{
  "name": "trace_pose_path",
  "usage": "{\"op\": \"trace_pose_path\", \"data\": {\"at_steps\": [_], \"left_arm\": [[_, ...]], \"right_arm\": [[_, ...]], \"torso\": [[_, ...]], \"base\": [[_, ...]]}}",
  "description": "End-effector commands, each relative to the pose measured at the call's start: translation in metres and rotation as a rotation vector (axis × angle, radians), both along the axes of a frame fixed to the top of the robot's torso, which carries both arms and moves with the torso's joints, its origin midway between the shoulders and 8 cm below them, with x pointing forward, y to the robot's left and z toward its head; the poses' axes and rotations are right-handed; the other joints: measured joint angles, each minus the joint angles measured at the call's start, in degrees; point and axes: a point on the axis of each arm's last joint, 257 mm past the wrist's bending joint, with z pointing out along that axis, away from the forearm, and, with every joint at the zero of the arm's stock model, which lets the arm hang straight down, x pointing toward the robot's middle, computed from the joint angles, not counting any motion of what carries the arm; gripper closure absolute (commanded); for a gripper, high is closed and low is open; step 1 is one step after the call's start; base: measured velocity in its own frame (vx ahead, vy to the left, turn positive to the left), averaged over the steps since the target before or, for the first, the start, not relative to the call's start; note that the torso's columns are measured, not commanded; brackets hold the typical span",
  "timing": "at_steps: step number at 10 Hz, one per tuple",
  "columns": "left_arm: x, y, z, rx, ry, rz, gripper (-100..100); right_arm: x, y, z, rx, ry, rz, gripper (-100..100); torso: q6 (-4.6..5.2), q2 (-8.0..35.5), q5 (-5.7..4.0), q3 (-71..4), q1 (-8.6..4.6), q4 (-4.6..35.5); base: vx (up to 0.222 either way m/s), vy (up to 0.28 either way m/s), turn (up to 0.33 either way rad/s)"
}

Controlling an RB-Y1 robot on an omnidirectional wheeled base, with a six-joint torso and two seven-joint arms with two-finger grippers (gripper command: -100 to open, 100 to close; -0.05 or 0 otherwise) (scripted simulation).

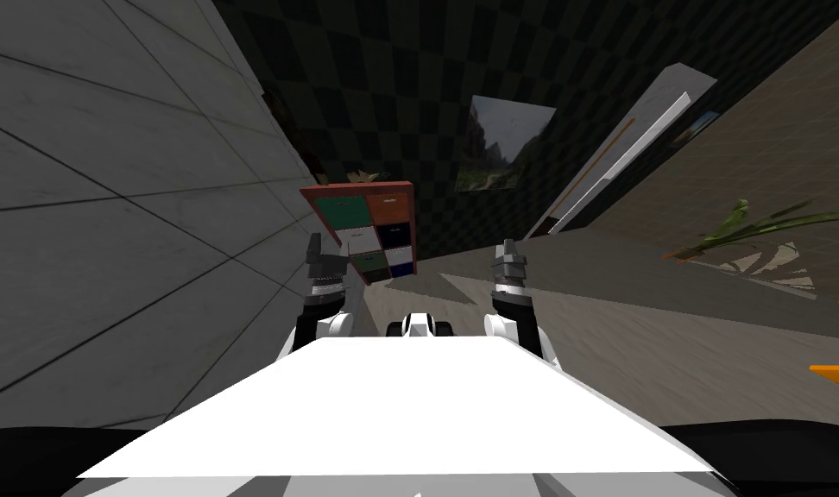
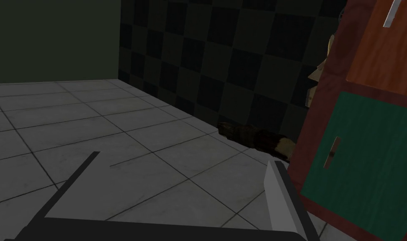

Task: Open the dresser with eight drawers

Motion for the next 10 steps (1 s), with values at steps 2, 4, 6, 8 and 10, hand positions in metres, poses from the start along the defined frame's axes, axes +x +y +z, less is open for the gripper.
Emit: {"op": "trace_pose_path", "data": {"at_steps": [2,4,6,8,10], "left_arm": [[0.013,0.001,-0.024,0.049,0.049,-0.007,-100],[0.020,0.003,-0.040,0.064,0.078,-0.002,-100],[0.028,0.007,-0.057,0.075,0.107,0.005,-100],[0.034,0.011,-0.074,0.081,0.136,0.014,-100],[0.040,0.014,-0.090,0.084,0.164,0.023,-100]], "right_arm": [[0.000,0.000,0.000,0.000,0.000,0.000,0],[0.000,0.000,0.000,0.000,0.000,0.000,0],[0.000,0.000,0.000,0.000,0.000,0.000,0],[0.000,0.000,0.000,0.000,0.000,0.000,0],[0.000,0.000,0.000,0.000,0.000,0.000,0]], "torso": [[0.00,0.0,0.00,0.0,0.02,0.0],[0.00,0.1,-0.01,0.1,-0.03,0.1],[0.00,0.1,0.00,0.1,-0.02,0.0],[0.00,0.0,0.00,0.0,0.00,0.0],[0.00,0.2,0.02,0.1,0.07,0.1]], "base": [[0.117,-0.001,-0.008],[0.114,-0.010,-0.009],[0.130,-0.020,-0.010],[0.156,-0.010,-0.010],[0.129,0.000,-0.010]]}}
